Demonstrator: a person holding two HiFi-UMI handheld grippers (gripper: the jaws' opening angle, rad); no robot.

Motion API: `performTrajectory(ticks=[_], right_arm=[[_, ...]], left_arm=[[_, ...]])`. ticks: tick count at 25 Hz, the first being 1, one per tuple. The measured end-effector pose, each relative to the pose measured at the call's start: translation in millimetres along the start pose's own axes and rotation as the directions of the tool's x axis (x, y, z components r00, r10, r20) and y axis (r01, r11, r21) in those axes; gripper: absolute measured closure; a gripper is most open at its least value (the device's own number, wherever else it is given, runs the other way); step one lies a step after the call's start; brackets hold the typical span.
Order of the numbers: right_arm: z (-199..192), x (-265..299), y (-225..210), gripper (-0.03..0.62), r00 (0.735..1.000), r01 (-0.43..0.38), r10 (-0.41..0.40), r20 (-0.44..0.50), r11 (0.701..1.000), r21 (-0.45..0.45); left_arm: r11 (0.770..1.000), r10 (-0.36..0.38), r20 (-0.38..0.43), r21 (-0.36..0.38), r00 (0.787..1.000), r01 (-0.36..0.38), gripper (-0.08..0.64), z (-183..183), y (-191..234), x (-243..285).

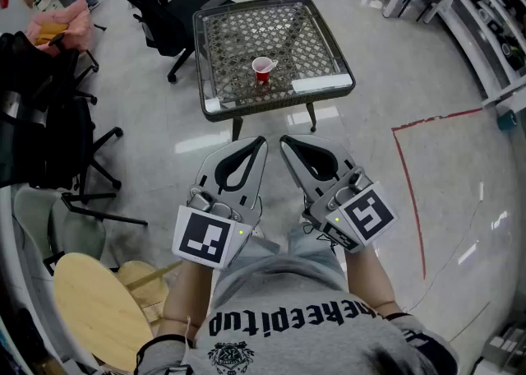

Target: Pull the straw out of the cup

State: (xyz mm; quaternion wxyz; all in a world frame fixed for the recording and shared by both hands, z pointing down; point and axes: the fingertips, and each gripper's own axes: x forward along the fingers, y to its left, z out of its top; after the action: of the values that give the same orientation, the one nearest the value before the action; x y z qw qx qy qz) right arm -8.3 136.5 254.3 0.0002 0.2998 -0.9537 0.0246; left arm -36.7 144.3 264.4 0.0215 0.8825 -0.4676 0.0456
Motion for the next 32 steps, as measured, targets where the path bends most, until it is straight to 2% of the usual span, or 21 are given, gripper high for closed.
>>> performTrajectory(ticks=[14,19,21,24,26,32], right_arm=[[1,8,31,0.583,0.998,0.058,-0.058,-0.007,0.998,-0.02],[0,7,33,0.581,0.997,0.081,-0.081,-0.006,0.997,0.009],[-2,4,29,0.581,0.995,0.095,-0.095,-0.01,0.995,0.021],[-6,0,18,0.581,0.993,0.113,-0.112,-0.03,0.993,0.021],[-8,-2,8,0.581,0.993,0.117,-0.116,-0.031,0.993,0.025],[-6,12,-25,0.581,0.996,0.083,-0.082,-0.034,0.996,0.023]], left_arm=[[0.999,-0.052,0.026,-0.006,0.998,0.053,0.545,-1,11,-27],[0.998,-0.067,0.029,-0.013,0.997,0.068,0.545,-6,14,-31],[0.997,-0.071,0.036,-0.012,0.997,0.071,0.545,-7,15,-27],[0.998,-0.067,0.097,0.008,0.993,0.066,0.545,-3,18,-13],[0.998,-0.067,0.109,0.009,0.992,0.066,0.543,-3,17,-3],[0.998,-0.053,0.062,-0.016,0.997,0.054,0.541,-5,25,28]])
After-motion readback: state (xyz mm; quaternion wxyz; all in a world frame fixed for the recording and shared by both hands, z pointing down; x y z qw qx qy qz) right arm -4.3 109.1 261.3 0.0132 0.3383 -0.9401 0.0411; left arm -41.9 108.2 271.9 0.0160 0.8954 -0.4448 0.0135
